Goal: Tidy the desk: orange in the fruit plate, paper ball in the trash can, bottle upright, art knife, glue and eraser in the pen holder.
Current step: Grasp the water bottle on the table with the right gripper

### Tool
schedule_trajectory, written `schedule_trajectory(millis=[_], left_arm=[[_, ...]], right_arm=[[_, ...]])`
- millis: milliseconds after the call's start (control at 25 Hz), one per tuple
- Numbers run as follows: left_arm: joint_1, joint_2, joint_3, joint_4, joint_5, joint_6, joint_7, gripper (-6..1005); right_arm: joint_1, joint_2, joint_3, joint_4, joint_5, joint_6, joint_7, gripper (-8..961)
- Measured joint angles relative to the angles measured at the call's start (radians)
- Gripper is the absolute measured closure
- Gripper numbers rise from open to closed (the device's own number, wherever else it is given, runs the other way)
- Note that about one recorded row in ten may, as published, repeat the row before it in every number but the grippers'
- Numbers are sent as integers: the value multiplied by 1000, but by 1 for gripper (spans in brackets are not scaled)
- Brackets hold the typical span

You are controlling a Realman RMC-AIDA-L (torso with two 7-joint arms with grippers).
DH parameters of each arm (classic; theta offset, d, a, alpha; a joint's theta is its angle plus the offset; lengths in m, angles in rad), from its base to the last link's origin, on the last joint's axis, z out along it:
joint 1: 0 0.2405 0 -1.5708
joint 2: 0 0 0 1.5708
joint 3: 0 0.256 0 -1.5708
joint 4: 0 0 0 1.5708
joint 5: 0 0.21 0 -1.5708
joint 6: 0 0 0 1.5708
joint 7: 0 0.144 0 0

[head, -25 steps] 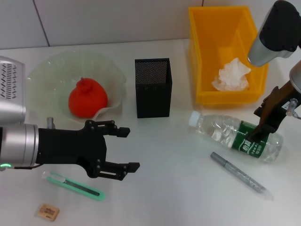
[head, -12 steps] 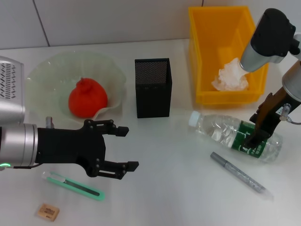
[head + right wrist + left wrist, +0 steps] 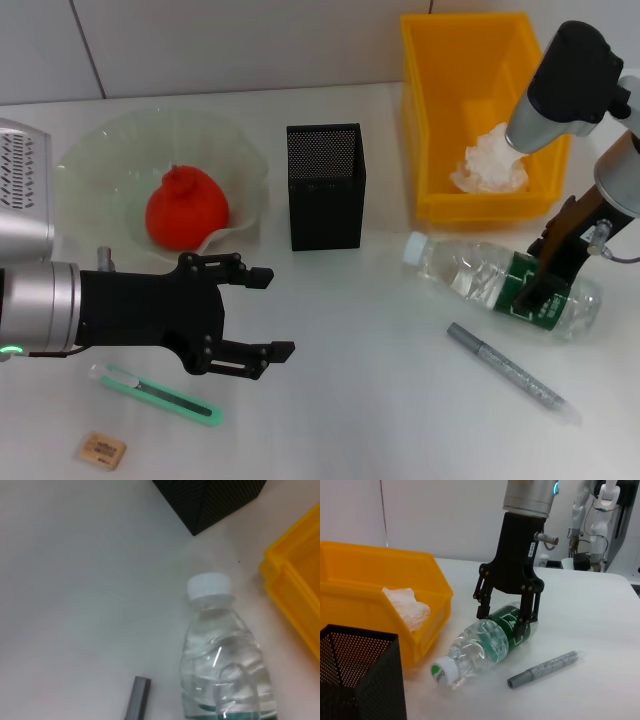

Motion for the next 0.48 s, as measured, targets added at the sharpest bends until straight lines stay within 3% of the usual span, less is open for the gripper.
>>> schedule_trajectory(millis=[480], left_arm=[[1, 2, 0, 0, 0, -2, 0, 238]], right_arm=[[7, 0, 0, 52, 0, 29, 0, 177]])
